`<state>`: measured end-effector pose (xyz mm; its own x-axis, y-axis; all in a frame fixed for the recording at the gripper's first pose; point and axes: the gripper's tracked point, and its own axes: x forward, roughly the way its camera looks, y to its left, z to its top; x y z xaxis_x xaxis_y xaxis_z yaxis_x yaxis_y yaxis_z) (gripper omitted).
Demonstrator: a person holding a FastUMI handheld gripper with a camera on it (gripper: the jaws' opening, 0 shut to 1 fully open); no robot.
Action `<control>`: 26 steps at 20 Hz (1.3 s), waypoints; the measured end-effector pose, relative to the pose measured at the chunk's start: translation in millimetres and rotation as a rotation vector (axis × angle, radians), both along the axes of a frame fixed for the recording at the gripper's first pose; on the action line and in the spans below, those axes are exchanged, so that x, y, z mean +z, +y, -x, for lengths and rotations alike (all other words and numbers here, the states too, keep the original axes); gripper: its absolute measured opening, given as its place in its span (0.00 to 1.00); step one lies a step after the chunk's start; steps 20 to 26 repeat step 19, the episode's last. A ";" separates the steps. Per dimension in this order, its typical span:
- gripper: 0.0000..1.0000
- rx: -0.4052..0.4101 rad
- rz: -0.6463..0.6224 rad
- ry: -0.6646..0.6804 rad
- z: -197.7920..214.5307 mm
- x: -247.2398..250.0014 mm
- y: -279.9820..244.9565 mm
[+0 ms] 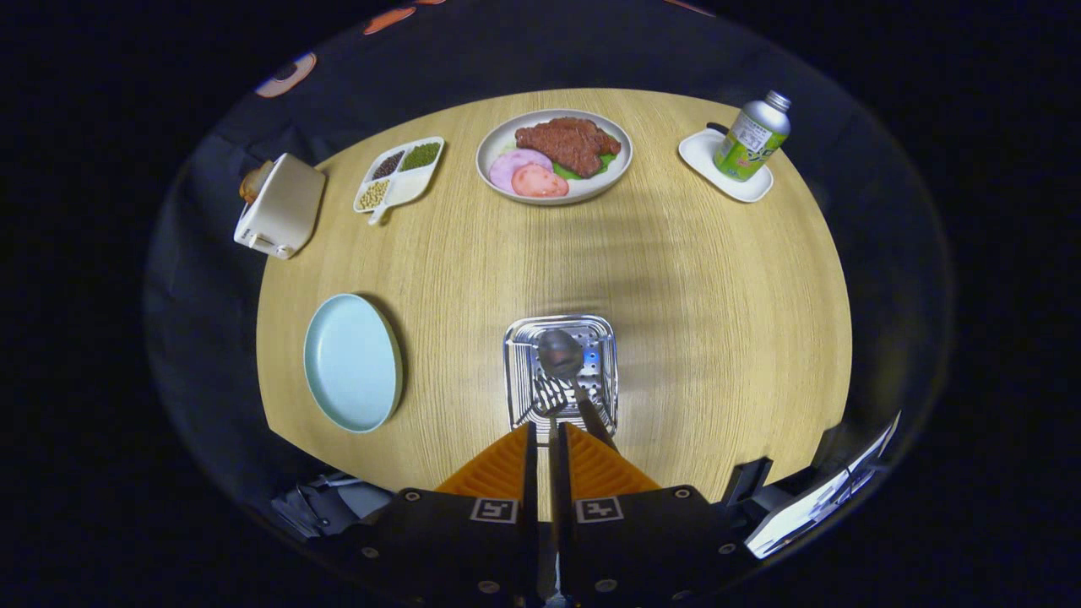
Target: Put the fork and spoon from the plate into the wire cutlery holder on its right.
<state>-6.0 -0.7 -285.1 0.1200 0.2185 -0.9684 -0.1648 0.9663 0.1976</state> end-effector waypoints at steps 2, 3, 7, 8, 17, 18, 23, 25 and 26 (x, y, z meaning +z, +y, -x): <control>0.14 -0.028 -0.062 -0.095 -14.8 21.7 11.0; 0.17 -0.038 -0.088 -0.160 -24.4 34.4 14.9; 0.34 -0.056 -0.138 -0.467 -57.4 94.1 26.8; 0.41 -0.060 -0.152 -0.553 -65.3 111.6 30.2; 0.82 -0.114 -0.265 -1.073 -79.9 238.5 56.3; 0.82 -0.120 -0.280 -1.108 -75.0 248.6 61.0; 0.82 -0.121 -0.290 -1.143 -71.2 259.5 63.5; 0.82 -0.121 -0.290 -1.143 -71.2 259.5 63.5; 0.82 -0.121 -0.290 -1.143 -71.2 259.5 63.5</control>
